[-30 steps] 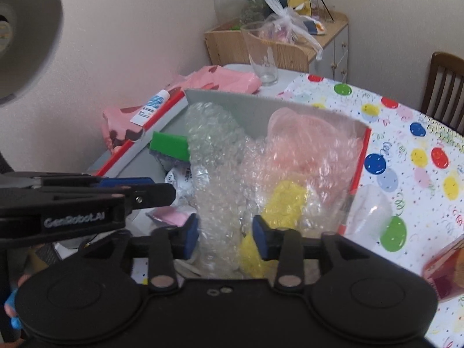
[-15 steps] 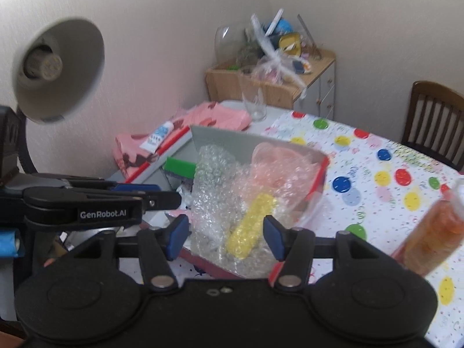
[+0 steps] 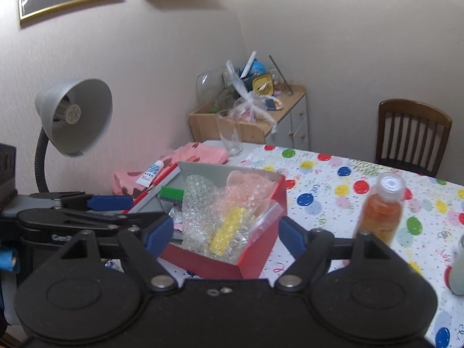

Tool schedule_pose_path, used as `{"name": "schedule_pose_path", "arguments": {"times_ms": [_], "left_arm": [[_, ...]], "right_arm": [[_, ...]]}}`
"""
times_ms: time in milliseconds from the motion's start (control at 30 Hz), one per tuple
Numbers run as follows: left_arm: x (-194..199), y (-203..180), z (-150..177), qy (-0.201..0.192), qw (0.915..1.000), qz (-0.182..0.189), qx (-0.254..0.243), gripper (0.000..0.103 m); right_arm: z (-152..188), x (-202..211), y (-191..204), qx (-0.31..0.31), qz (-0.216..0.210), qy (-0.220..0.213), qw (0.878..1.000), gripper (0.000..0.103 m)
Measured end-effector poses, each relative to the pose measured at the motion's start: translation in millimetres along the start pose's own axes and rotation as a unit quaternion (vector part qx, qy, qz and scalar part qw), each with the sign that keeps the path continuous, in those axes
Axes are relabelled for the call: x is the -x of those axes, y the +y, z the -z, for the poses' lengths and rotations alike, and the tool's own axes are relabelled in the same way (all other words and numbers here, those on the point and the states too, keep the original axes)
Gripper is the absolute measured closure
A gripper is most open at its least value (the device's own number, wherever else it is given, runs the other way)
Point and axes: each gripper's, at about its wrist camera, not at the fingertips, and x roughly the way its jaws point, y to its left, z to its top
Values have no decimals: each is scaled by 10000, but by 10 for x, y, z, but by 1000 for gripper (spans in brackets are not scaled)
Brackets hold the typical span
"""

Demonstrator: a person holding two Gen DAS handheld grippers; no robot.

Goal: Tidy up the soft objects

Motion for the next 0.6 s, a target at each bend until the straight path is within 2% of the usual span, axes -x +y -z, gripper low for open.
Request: {"name": "schedule_pose_path", "arguments": {"times_ms": [233,267,300,600], "left_arm": [[160,-224,75,-41,9998,159,-137,12],[177,-239,90,-25,9998,168,-136,3],[194,-252,100,-36,9998,121,-127,0],[394,-319,204,-125,9995,273,-100,0]], "right_arm": [[153,313,19,129,162,-270,9994,12],[176,347,28,122,191,-295,9993,11],[196,376,35,124,232,-330,9991,9],[358,599,16,-47,643,-628,9959,3]]}}
